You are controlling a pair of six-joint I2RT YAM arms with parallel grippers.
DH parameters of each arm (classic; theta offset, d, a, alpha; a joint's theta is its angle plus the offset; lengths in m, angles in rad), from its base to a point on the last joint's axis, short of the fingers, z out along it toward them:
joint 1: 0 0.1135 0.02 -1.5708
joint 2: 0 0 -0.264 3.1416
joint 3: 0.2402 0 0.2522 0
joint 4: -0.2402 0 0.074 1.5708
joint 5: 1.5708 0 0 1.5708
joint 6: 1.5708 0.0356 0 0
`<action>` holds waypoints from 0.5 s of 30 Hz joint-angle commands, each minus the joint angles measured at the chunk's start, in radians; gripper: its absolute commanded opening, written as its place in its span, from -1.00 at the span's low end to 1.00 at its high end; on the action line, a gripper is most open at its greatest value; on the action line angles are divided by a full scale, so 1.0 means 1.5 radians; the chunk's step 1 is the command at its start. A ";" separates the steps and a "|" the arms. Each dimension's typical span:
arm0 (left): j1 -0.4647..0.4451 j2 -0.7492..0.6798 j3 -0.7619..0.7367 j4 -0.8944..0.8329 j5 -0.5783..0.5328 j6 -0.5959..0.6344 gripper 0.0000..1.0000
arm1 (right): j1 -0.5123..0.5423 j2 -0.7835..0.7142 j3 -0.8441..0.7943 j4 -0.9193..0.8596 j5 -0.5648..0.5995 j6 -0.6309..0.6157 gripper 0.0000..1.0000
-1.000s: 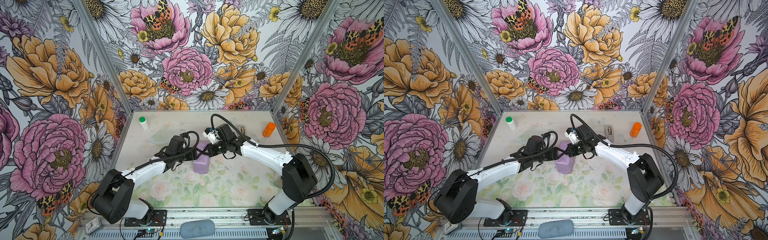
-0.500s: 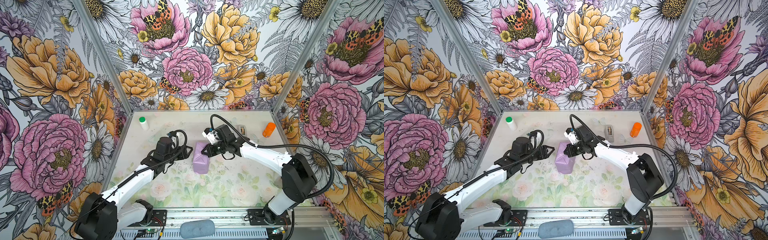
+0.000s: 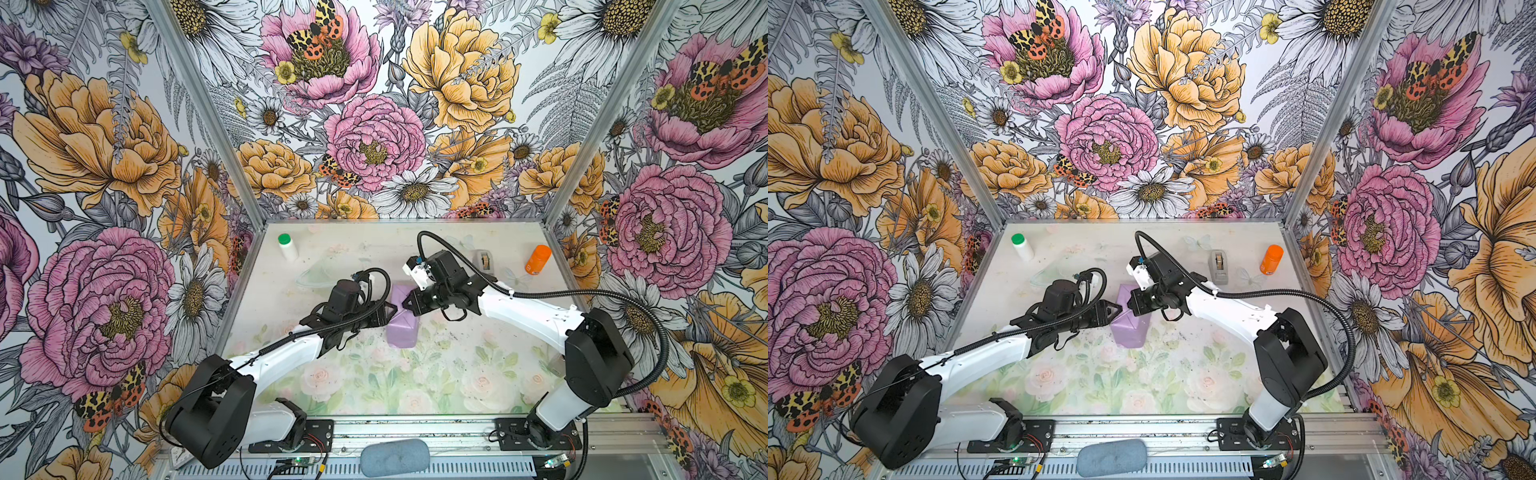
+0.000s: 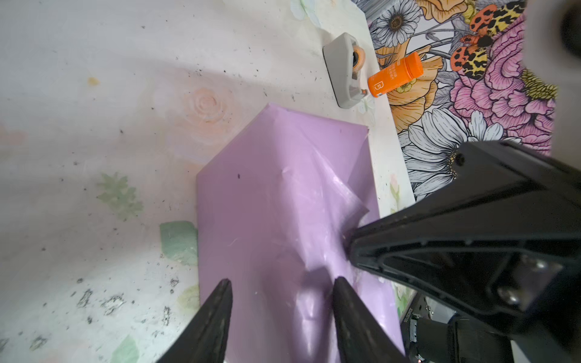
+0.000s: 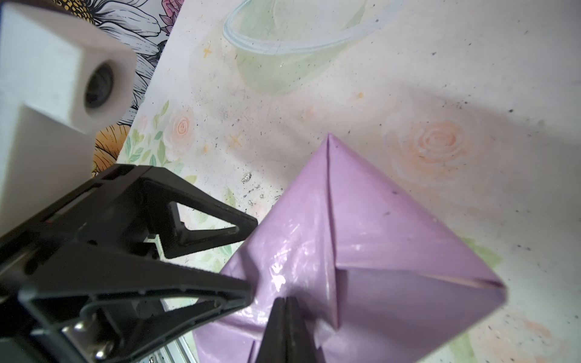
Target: Wrap the gift box in paper
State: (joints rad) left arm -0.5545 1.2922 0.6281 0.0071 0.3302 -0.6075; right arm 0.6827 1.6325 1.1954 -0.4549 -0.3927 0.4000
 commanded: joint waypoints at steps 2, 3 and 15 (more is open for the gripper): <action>-0.005 0.015 -0.016 -0.005 -0.003 -0.005 0.04 | 0.014 0.033 0.010 -0.054 0.045 -0.006 -1.00; -0.006 0.014 -0.016 -0.005 -0.005 -0.005 0.04 | 0.017 0.039 0.014 -0.054 0.048 -0.006 -1.00; -0.009 -0.001 -0.019 -0.014 -0.010 -0.002 0.03 | 0.036 0.090 0.057 -0.054 0.086 0.011 -1.00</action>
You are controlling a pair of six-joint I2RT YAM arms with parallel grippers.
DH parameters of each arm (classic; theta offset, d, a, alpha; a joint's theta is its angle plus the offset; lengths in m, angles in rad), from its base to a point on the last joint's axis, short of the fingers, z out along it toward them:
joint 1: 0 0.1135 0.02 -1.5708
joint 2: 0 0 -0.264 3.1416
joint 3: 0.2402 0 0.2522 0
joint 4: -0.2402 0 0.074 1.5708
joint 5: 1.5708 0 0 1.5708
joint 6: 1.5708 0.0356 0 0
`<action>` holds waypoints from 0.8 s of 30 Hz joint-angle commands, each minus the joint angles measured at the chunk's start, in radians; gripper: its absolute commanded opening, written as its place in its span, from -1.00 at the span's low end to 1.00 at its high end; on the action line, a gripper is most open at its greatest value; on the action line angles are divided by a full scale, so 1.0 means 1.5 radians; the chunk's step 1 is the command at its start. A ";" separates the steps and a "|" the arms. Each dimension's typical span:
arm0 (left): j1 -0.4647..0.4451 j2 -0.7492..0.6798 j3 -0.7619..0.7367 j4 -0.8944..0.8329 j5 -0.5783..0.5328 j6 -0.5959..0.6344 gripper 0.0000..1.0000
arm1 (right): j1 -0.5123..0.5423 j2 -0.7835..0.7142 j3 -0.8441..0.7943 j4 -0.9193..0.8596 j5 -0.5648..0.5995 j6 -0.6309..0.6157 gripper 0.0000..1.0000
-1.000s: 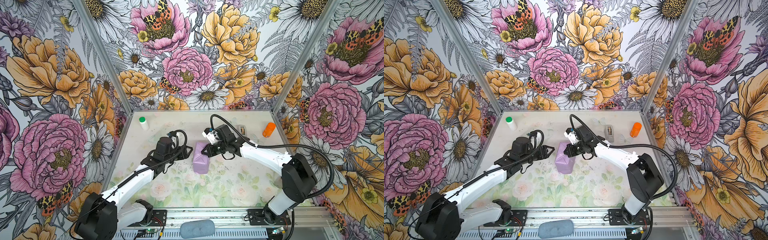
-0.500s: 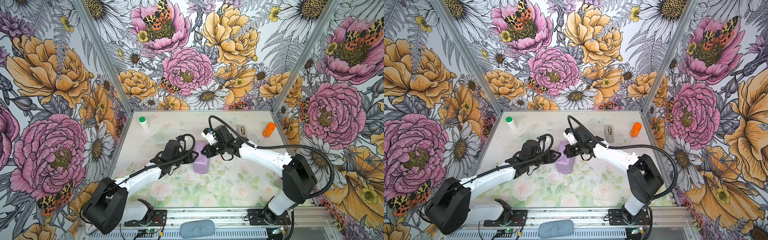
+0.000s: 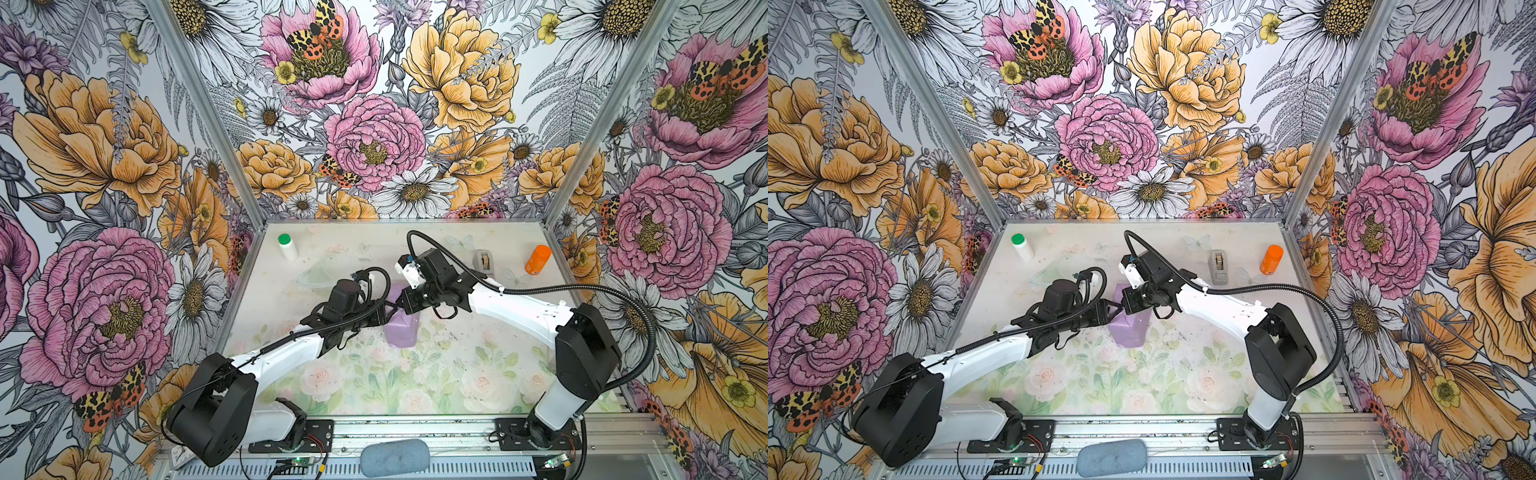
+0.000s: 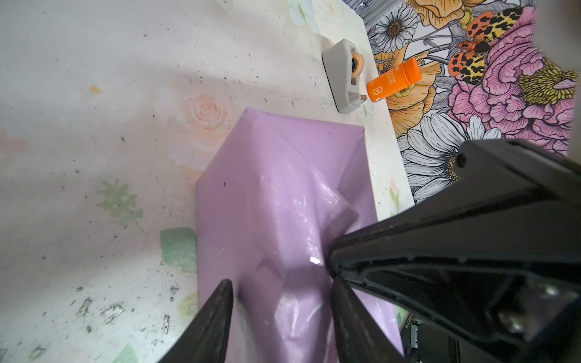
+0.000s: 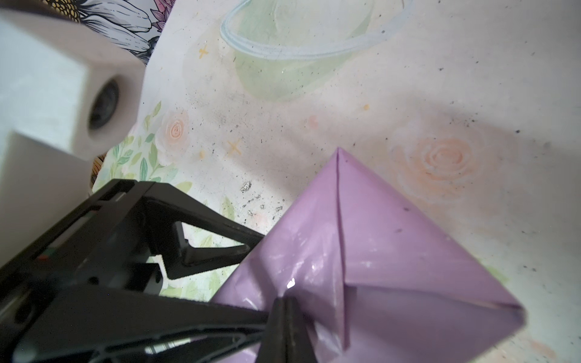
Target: Wrap the gift box in paper
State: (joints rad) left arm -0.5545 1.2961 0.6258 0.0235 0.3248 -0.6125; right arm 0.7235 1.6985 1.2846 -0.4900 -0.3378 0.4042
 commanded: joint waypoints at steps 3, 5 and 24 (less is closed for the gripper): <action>-0.009 -0.021 -0.017 -0.031 -0.011 0.002 0.03 | 0.009 0.043 0.003 -0.030 0.048 0.011 -1.00; -0.008 -0.036 -0.013 -0.042 -0.014 0.005 0.04 | 0.009 0.034 0.006 -0.028 0.036 0.007 -1.00; -0.003 -0.076 0.043 -0.099 0.000 0.027 0.24 | -0.054 -0.198 -0.129 -0.013 0.080 0.067 -0.33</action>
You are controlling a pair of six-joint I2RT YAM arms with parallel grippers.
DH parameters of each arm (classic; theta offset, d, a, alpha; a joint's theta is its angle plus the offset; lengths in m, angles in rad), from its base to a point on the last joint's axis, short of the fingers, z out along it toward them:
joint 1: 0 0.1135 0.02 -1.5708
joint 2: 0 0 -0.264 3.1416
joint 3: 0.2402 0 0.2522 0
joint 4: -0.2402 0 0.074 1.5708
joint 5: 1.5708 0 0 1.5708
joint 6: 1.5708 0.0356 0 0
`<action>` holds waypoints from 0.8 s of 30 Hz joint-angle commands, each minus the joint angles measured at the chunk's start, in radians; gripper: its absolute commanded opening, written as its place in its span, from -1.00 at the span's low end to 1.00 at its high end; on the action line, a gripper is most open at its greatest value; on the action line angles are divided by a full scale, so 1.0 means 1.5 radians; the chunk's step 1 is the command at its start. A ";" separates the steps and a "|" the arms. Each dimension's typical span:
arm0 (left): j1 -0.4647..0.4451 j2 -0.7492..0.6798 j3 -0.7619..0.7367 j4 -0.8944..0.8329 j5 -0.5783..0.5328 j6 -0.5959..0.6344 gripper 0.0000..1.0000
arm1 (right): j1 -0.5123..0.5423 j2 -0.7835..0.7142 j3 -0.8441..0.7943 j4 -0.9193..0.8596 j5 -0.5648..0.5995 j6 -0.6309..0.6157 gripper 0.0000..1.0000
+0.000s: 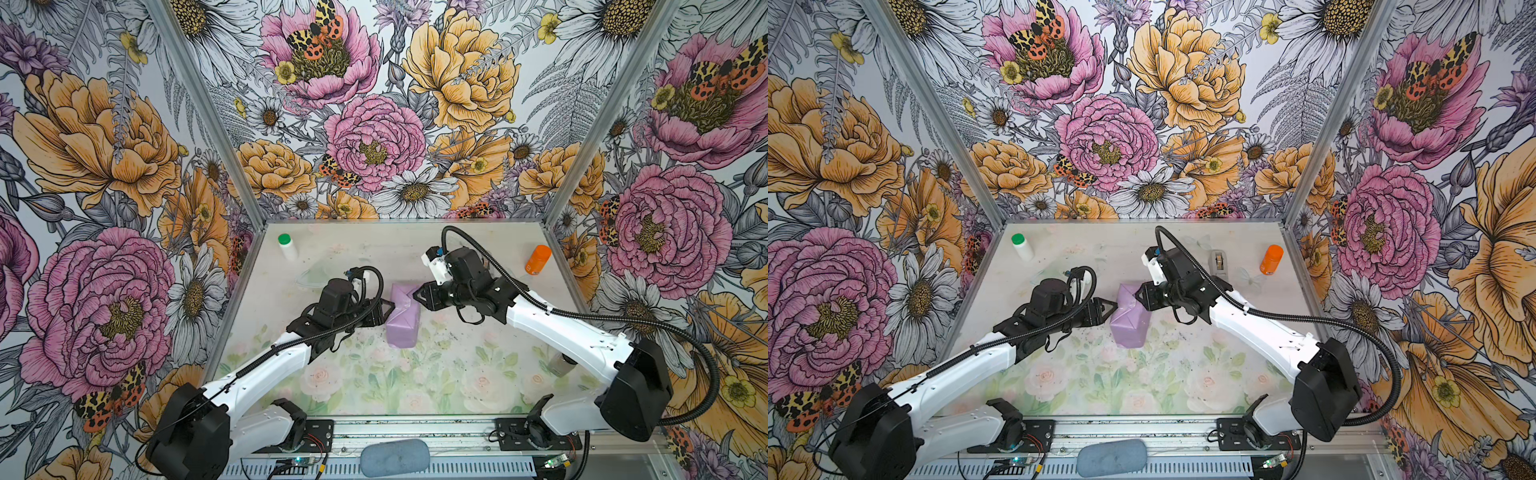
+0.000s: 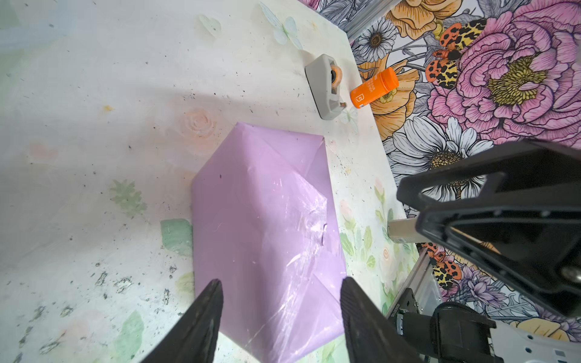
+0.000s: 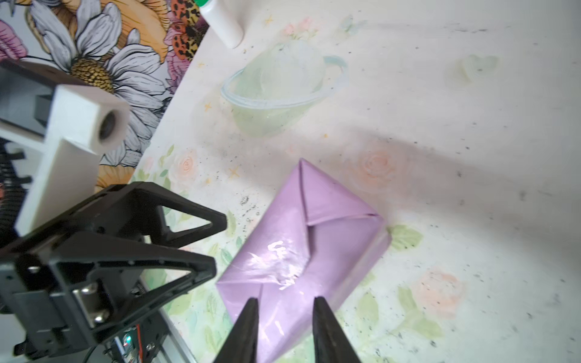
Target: Wrap the gift box in paper
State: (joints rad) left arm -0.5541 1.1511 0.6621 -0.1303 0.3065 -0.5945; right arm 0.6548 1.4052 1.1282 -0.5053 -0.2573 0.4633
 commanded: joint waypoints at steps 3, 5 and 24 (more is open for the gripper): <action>-0.003 0.044 0.027 0.026 0.023 0.014 0.24 | -0.006 0.009 -0.035 -0.003 0.005 0.036 -0.29; -0.003 0.060 0.034 0.033 0.030 0.014 0.24 | -0.001 0.017 -0.037 -0.003 0.001 0.038 -0.28; -0.006 0.148 0.057 0.070 0.039 0.016 0.23 | 0.028 0.047 -0.050 -0.003 -0.050 0.037 0.04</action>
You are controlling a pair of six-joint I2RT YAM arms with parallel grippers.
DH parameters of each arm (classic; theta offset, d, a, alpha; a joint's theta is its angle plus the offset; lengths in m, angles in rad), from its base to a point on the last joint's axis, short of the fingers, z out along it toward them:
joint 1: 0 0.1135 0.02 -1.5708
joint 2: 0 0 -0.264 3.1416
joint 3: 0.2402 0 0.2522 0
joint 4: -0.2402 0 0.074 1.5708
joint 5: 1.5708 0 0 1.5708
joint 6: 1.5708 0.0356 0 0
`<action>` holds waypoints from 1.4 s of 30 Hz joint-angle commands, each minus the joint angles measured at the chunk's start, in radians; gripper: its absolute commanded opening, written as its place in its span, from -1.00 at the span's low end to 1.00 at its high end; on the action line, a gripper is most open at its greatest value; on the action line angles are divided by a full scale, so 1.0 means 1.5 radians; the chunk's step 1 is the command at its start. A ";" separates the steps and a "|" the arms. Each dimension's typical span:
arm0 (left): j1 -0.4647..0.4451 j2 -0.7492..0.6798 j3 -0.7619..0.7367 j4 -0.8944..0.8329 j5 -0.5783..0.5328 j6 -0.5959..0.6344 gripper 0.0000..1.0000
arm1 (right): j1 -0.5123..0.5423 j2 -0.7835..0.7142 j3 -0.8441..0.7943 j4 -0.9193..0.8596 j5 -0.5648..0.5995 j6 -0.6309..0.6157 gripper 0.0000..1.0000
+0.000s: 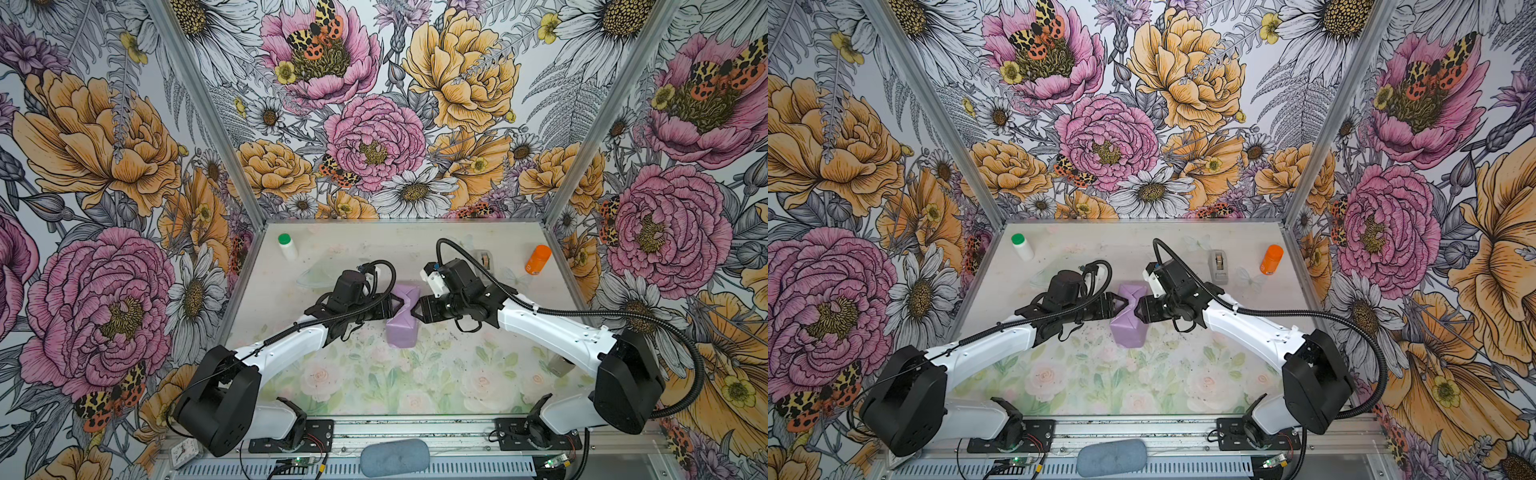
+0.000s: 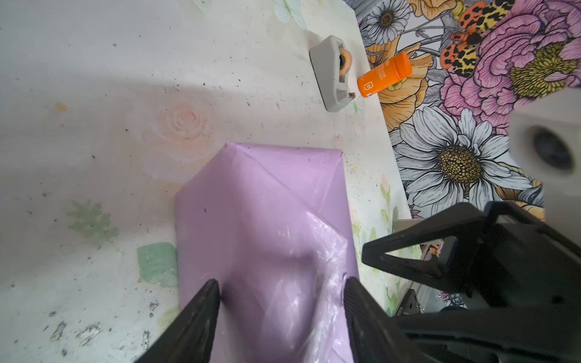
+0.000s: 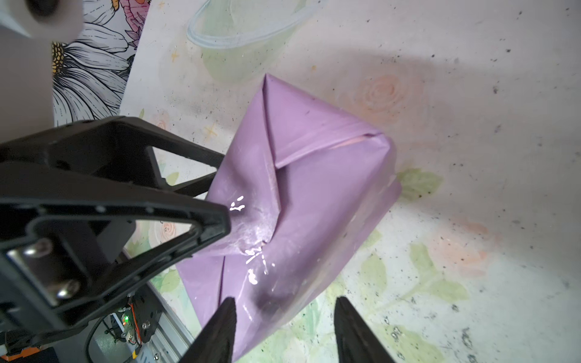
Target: Wrap the gift box in paper
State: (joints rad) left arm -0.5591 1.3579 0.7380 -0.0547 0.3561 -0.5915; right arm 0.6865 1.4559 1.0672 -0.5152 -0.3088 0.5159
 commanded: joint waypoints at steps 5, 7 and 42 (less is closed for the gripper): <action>0.003 0.025 -0.003 0.012 -0.018 0.016 0.09 | 0.006 0.024 -0.044 0.003 0.019 0.002 -0.02; 0.008 0.024 -0.013 0.012 -0.023 0.012 0.03 | 0.007 0.027 -0.061 0.002 0.035 0.004 -0.10; 0.035 -0.090 -0.053 0.028 0.039 -0.025 0.19 | -0.059 0.008 -0.096 0.093 0.028 0.012 -0.32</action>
State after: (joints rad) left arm -0.4892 1.2018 0.6743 -0.0708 0.3809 -0.6052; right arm 0.5831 1.4586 0.9234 -0.4522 -0.2581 0.5243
